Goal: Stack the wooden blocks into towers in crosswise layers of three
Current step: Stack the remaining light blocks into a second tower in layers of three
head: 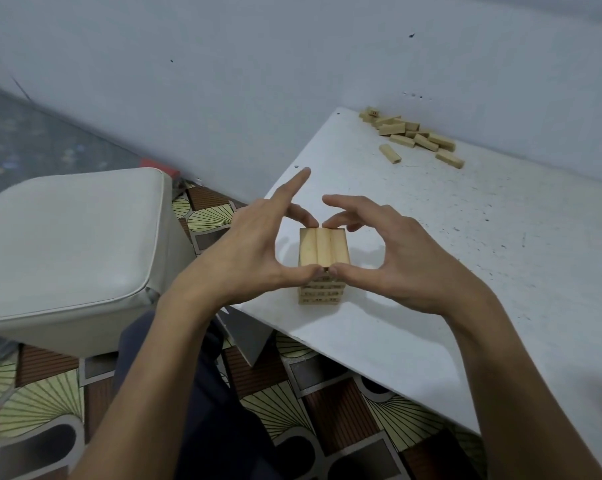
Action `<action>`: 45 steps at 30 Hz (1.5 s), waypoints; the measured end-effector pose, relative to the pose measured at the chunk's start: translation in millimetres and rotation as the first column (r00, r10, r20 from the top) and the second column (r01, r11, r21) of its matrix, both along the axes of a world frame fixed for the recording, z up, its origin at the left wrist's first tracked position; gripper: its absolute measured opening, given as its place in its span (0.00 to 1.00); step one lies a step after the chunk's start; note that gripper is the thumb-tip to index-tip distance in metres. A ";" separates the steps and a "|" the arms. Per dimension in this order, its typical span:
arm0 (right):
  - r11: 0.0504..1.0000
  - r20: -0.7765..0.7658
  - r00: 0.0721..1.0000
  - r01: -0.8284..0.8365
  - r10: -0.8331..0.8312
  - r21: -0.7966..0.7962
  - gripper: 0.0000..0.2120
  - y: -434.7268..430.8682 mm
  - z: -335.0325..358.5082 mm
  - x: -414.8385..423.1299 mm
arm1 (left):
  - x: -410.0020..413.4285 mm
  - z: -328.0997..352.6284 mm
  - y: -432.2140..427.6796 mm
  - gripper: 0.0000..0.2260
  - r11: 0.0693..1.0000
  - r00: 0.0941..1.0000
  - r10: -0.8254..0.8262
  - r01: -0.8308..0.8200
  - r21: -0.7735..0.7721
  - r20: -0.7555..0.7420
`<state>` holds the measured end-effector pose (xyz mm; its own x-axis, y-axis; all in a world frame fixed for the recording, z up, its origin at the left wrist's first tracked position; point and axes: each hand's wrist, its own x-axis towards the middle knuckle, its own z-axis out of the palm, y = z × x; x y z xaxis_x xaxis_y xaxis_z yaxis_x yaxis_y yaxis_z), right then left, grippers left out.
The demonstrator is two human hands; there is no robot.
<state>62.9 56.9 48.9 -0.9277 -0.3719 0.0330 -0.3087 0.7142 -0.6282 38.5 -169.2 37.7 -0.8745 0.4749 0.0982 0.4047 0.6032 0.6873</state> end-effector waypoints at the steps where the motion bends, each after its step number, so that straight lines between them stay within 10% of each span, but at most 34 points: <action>1: 1.000 0.002 1.000 -0.001 0.001 -0.001 0.35 0.2 -0.5 0.0 | -0.4 -0.4 -0.4 0.48 1.000 1.000 0.000 0.000 0.001 -0.003; 39: 0.998 0.013 1.000 -0.010 0.010 -0.068 0.39 8.9 -11.6 0.3 | 2.7 -12.8 -5.1 0.50 1.000 0.999 0.008 -0.008 -0.001 -0.033; 45: 0.793 0.107 0.972 0.233 -0.210 -0.563 0.40 -8.9 -32.1 21.9 | 25.9 -24.3 8.8 0.38 0.921 0.987 0.116 -0.148 0.360 0.109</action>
